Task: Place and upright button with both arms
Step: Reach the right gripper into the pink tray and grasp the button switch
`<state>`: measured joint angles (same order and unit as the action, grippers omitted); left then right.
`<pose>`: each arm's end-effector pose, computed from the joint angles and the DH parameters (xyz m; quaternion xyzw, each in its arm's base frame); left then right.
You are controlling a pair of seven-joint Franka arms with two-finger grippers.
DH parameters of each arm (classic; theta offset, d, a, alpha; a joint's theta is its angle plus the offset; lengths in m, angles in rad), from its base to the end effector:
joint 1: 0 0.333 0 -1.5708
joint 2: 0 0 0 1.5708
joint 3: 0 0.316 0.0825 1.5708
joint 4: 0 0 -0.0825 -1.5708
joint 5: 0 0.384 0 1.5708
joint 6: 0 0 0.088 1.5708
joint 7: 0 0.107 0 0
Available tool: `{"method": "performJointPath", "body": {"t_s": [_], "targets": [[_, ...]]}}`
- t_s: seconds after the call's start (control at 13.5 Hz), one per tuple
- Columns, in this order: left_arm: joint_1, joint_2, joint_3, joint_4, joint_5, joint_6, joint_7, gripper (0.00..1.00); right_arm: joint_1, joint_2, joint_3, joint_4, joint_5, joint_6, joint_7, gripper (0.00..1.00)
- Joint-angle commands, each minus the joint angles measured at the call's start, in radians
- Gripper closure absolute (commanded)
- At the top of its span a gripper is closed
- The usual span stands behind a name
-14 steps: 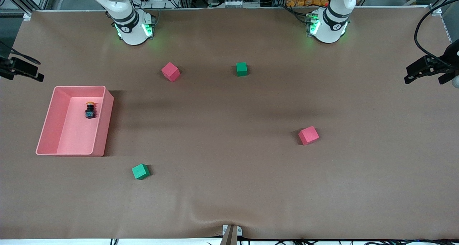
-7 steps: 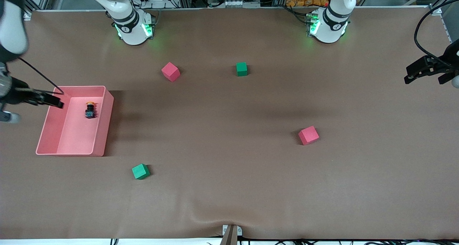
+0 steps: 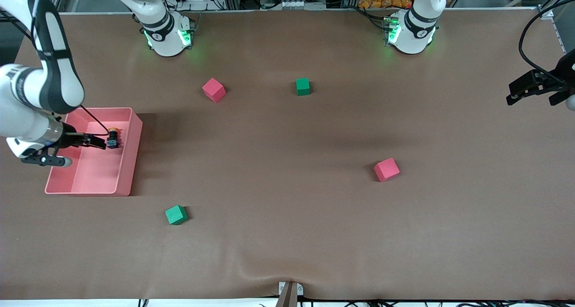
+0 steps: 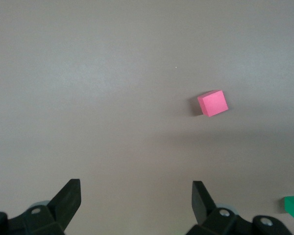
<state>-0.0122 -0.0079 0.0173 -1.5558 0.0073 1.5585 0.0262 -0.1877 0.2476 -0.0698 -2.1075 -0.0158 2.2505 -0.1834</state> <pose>0.5511 0.0036 0.6349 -0.9999 0.0105 -0.0052 0.0037 0.5453 -0.1436 0.2911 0.9981 -0.0311 -0.0539 0.0027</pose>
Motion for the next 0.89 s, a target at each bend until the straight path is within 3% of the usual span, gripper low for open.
{"method": "performJointPath", "body": {"t_s": [0.0, 0.3, 0.81], "targets": [[0.004, 0.006, 0.001, 0.016, -0.015, -0.023, 0.018, 0.00, -0.058, -0.002, 0.015, -0.107, -0.015, 0.113, -0.105, 0.00], [0.006, 0.008, 0.001, 0.016, -0.017, -0.023, 0.018, 0.00, -0.085, 0.008, 0.016, -0.180, -0.013, 0.158, -0.152, 0.00], [0.006, 0.008, 0.001, 0.016, -0.017, -0.023, 0.018, 0.00, -0.108, 0.130, 0.018, -0.186, -0.004, 0.276, -0.200, 0.00]]}}
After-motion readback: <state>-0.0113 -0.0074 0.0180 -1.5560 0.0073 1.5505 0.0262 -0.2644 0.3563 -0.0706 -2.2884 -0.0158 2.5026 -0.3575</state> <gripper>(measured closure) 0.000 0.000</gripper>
